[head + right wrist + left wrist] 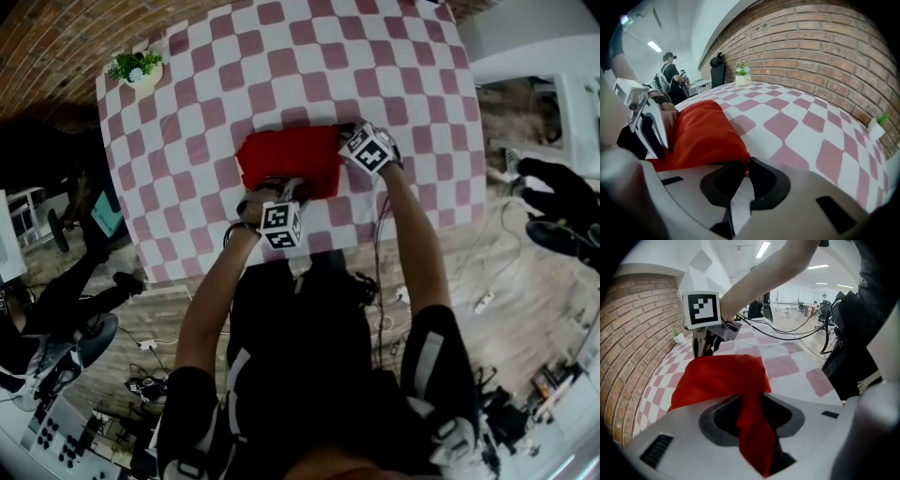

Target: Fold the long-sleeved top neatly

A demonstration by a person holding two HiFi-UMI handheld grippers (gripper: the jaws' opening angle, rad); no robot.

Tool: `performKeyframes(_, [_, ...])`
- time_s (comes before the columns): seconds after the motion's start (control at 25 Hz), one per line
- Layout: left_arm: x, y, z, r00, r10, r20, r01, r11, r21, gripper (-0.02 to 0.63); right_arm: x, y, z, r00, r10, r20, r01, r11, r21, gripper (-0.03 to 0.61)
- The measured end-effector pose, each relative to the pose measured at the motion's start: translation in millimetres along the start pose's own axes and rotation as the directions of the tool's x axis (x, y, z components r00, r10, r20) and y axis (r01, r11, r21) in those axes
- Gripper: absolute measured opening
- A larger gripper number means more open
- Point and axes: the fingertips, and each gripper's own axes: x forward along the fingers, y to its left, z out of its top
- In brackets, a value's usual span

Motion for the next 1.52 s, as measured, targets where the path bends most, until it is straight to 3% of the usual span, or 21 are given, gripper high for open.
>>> performKeyframes(0.16, [0, -1, 2, 1.000, 0.002, 0.003, -0.002, 1.000, 0.007, 0.132, 2, -5, -3, 0.999, 0.040, 0.001, -0.040, 0.999, 0.033, 0.034])
performKeyframes(0.36, [1, -3, -1, 1.000, -0.011, 0.009, 0.011, 1.000, -0.024, 0.133, 0, -1, -2, 0.999, 0.032, -0.035, -0.031, 0.999, 0.034, 0.059])
performKeyframes(0.48, [-8, 0, 1, 0.999, -0.003, 0.045, 0.007, 0.996, -0.086, 0.155, -13, -4, -5, 0.995, -0.030, -0.097, 0.029, 0.999, -0.013, 0.121])
performKeyframes(0.64, [-29, 2, 13, 0.993, 0.013, 0.114, 0.001, 0.992, -0.124, 0.161, -40, -7, -16, 0.987, -0.092, -0.129, 0.084, 0.994, -0.068, 0.122])
performKeyframes(0.76, [-52, 5, 22, 0.984, 0.034, 0.176, -0.001, 0.982, -0.186, 0.161, -75, -10, -10, 0.987, -0.142, -0.077, 0.141, 0.990, -0.025, 0.121])
performKeyframes(0.88, [-87, 15, 35, 0.956, 0.119, 0.267, -0.030, 0.949, -0.315, 0.137, -117, -8, 17, 0.972, -0.227, 0.065, 0.220, 0.971, 0.096, 0.118])
performKeyframes(1.0, [-129, 36, 44, 0.902, 0.272, 0.336, -0.105, 0.891, -0.442, 0.069, -157, 4, 41, 0.919, -0.315, 0.237, 0.246, 0.929, 0.277, 0.098])
performKeyframes(1.16, [-206, 66, 57, 0.780, 0.494, 0.384, -0.205, 0.781, -0.591, 0.017, -206, 41, 63, 0.835, -0.418, 0.358, 0.240, 0.862, 0.446, 0.064])
performKeyframes(1.32, [-285, 88, 63, 0.644, 0.677, 0.356, -0.297, 0.650, -0.699, 0.008, -255, 78, 98, 0.755, -0.480, 0.446, 0.245, 0.838, 0.487, 0.035])
performKeyframes(1.4, [-322, 92, 68, 0.566, 0.747, 0.349, -0.321, 0.590, -0.741, 0.006, -278, 95, 115, 0.715, -0.500, 0.489, 0.247, 0.834, 0.493, 0.028])
performKeyframes(1.48, [-354, 89, 74, 0.490, 0.798, 0.350, -0.330, 0.541, -0.773, 0.006, -299, 114, 127, 0.677, -0.512, 0.528, 0.263, 0.839, 0.476, 0.020])
performKeyframes(1.52, [-366, 85, 76, 0.463, 0.816, 0.347, -0.331, 0.522, -0.786, 0.006, -308, 124, 131, 0.664, -0.513, 0.544, 0.274, 0.844, 0.461, 0.018])
